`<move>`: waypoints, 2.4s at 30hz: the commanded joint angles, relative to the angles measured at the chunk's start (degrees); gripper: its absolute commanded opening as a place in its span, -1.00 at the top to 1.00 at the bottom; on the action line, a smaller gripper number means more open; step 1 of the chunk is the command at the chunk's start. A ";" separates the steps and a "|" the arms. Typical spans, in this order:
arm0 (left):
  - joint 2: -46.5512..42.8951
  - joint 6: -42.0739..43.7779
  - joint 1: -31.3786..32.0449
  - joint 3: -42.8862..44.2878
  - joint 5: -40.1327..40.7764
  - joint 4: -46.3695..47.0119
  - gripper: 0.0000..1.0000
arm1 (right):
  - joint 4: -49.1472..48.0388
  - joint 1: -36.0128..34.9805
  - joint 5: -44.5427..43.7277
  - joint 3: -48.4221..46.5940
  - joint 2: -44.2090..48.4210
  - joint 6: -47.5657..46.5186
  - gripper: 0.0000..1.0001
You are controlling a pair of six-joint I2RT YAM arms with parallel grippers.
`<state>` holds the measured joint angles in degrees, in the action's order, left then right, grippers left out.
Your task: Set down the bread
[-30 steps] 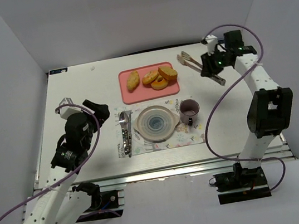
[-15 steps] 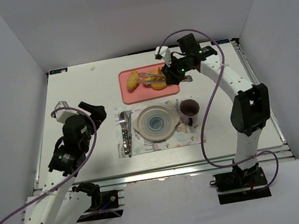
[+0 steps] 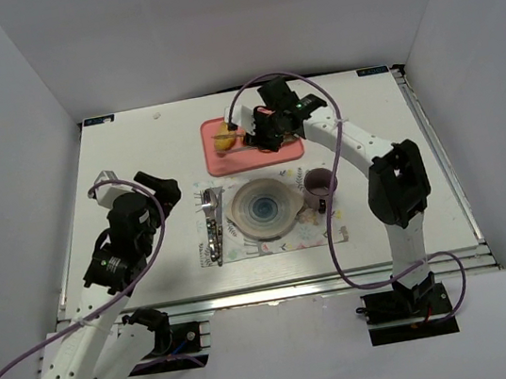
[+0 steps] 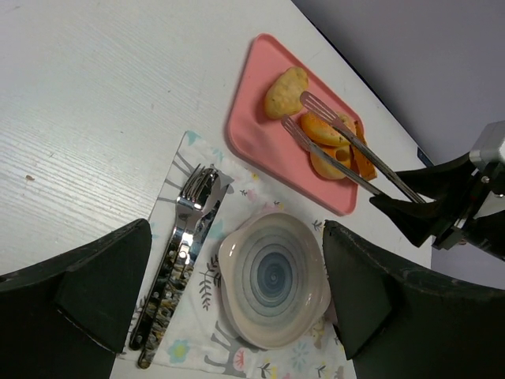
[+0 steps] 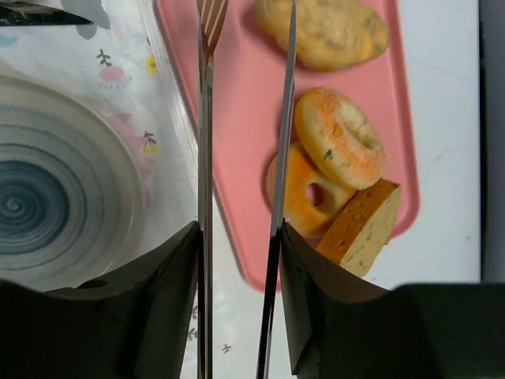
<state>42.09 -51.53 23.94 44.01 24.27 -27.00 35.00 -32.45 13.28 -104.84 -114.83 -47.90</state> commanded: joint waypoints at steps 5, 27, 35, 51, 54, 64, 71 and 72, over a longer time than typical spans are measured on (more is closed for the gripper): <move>-1.74 -0.77 -0.04 0.38 0.87 -0.24 -0.96 | -8.02 -1.39 -7.90 1.21 -1.01 -8.61 0.00; -1.31 -0.15 -0.04 0.38 1.04 0.28 -0.96 | -13.20 -5.08 -16.70 2.36 -4.97 -15.64 -0.03; -2.18 -0.50 -0.04 0.29 1.30 0.11 -0.96 | -10.13 -5.35 -16.36 -0.54 -5.77 -15.91 0.73; -4.20 -0.50 -0.04 -0.15 1.48 1.16 -0.96 | 2.17 -5.35 -0.54 27.29 28.24 0.42 0.80; -4.20 -0.33 -0.04 -0.59 0.69 1.78 -0.96 | 1.74 -5.35 -1.41 36.35 33.78 2.80 0.76; -3.15 0.55 -0.04 -0.42 -0.54 3.10 -0.96 | 0.76 -5.35 -3.44 40.42 34.85 5.36 0.21; -7.01 -1.03 -0.04 -1.73 1.22 1.69 -0.96 | 3.39 -5.35 -0.80 37.35 37.04 4.48 0.08; -7.89 -1.29 -0.04 -1.99 1.39 1.26 -0.96 | 3.93 -5.35 -0.36 36.99 37.39 4.48 0.08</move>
<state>36.36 -52.07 23.94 43.16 24.58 -24.86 37.82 -37.63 10.81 -64.23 -80.18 -43.48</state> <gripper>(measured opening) 0.982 0.461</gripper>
